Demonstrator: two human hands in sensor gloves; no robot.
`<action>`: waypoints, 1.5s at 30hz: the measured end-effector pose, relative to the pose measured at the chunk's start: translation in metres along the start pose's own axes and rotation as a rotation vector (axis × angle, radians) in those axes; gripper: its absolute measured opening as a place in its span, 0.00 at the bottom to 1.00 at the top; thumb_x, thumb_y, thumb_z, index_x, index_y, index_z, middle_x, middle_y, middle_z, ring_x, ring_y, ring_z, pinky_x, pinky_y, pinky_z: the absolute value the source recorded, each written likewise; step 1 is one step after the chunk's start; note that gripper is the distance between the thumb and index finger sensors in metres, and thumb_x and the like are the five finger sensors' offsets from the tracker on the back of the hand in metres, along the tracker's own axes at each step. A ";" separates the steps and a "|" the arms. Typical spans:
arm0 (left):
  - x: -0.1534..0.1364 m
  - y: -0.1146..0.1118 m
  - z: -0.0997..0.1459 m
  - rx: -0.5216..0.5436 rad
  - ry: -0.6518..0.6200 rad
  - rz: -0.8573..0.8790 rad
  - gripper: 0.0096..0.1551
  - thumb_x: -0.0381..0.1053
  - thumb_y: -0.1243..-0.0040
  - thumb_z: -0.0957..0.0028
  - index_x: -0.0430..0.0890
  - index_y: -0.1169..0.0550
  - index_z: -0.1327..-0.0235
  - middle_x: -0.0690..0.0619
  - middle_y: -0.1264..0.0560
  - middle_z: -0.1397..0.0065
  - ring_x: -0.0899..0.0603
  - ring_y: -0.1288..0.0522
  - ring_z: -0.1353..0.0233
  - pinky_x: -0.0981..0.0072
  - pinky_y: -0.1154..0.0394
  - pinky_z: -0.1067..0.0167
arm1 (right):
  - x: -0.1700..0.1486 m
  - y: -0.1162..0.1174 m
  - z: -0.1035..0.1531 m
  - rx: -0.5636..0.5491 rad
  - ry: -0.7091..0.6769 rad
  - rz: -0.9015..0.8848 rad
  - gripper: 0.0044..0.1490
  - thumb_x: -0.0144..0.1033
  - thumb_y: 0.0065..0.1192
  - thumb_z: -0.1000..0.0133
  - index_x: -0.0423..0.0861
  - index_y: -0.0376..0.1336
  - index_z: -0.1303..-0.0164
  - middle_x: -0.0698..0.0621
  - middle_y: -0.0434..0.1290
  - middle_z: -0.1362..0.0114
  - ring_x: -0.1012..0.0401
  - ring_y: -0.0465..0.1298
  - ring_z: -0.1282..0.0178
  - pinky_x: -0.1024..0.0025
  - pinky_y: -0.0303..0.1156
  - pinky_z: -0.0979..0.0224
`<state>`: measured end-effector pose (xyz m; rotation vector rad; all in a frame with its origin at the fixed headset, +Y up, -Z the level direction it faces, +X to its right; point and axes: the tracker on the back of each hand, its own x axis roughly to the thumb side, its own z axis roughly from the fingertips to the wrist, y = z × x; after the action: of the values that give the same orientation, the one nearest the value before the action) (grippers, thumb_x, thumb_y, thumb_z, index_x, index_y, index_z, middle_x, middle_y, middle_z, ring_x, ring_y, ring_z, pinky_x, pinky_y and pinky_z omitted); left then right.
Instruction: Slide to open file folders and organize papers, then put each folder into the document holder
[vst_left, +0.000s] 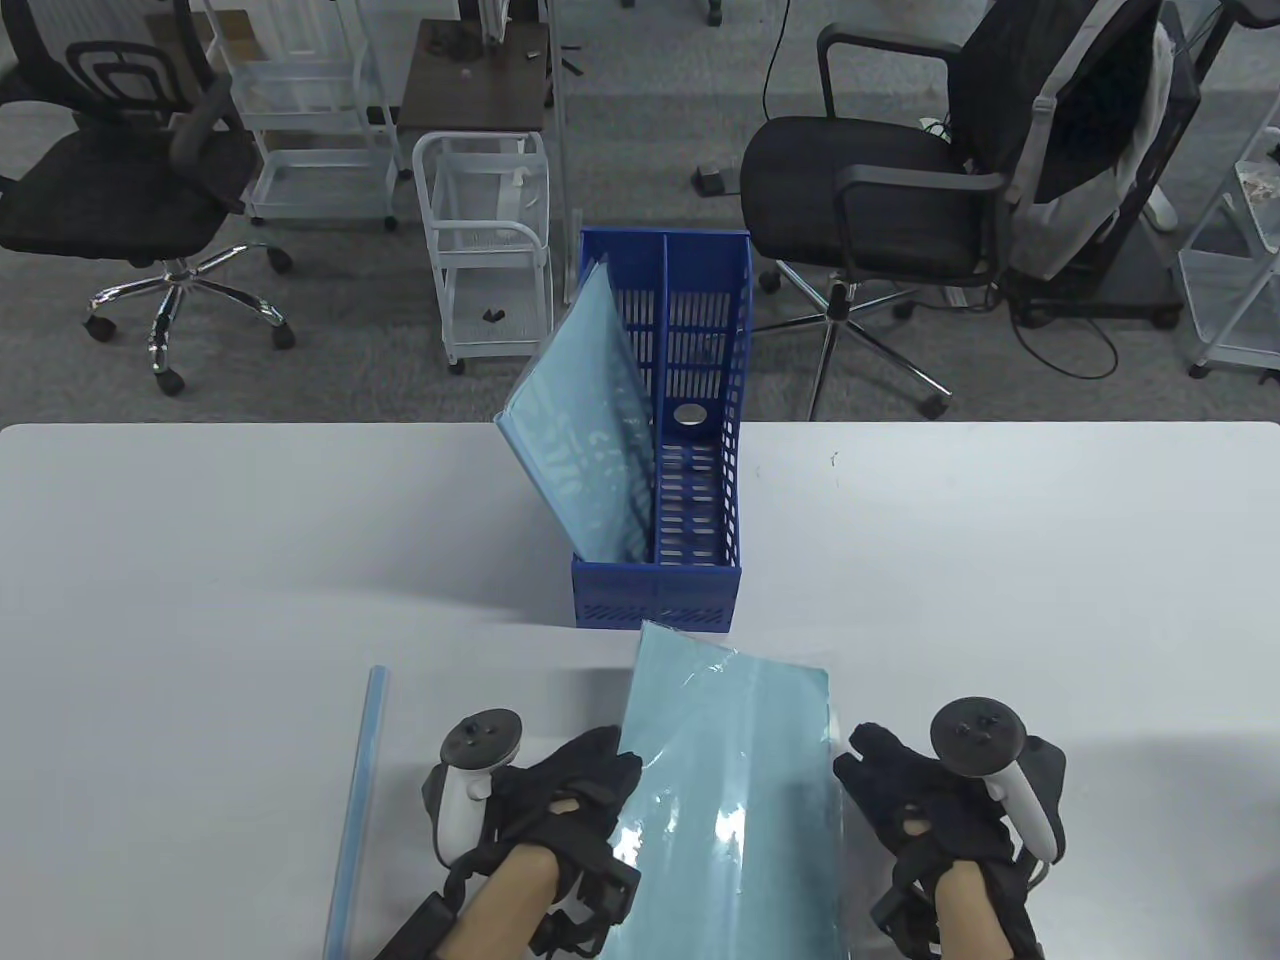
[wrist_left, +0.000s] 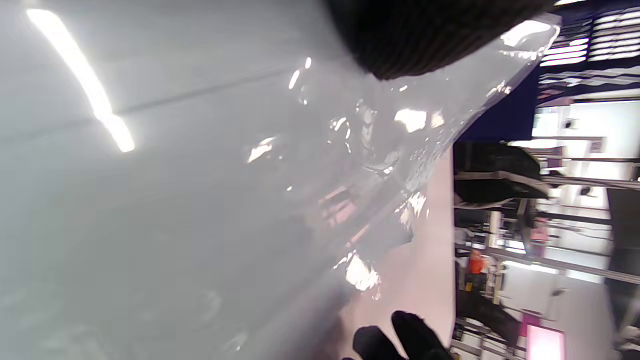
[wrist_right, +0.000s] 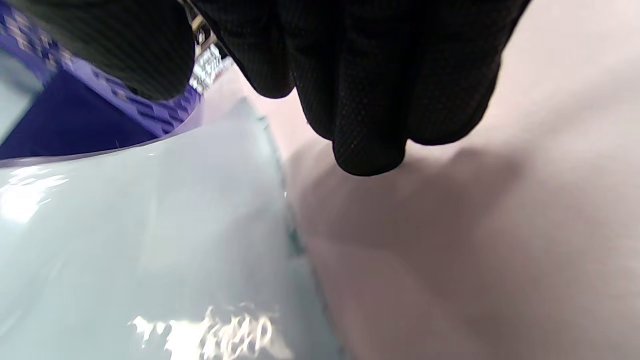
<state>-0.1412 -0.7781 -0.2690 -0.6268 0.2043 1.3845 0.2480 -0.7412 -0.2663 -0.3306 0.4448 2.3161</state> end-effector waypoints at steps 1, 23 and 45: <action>0.002 0.009 0.006 0.009 -0.033 0.014 0.25 0.50 0.35 0.49 0.54 0.18 0.37 0.53 0.12 0.44 0.43 0.10 0.49 0.52 0.13 0.54 | 0.000 -0.002 0.002 -0.037 -0.019 -0.051 0.45 0.61 0.61 0.48 0.48 0.59 0.24 0.41 0.72 0.26 0.46 0.81 0.37 0.45 0.77 0.34; 0.019 0.042 0.069 0.012 -0.809 0.040 0.26 0.51 0.34 0.49 0.59 0.19 0.35 0.54 0.22 0.26 0.40 0.24 0.24 0.38 0.36 0.23 | 0.060 0.030 0.049 -0.090 -0.693 -0.622 0.27 0.51 0.70 0.52 0.59 0.71 0.43 0.58 0.82 0.37 0.53 0.81 0.35 0.46 0.73 0.28; -0.002 0.033 0.043 -0.004 -0.698 0.117 0.23 0.48 0.35 0.47 0.56 0.20 0.37 0.53 0.21 0.30 0.40 0.22 0.28 0.35 0.35 0.24 | 0.058 0.059 0.040 -0.141 -0.622 -0.760 0.27 0.47 0.68 0.51 0.57 0.68 0.41 0.57 0.79 0.36 0.54 0.80 0.37 0.48 0.69 0.24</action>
<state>-0.1826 -0.7555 -0.2422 -0.1086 -0.3250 1.6356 0.1613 -0.7280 -0.2382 0.1517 -0.1475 1.5810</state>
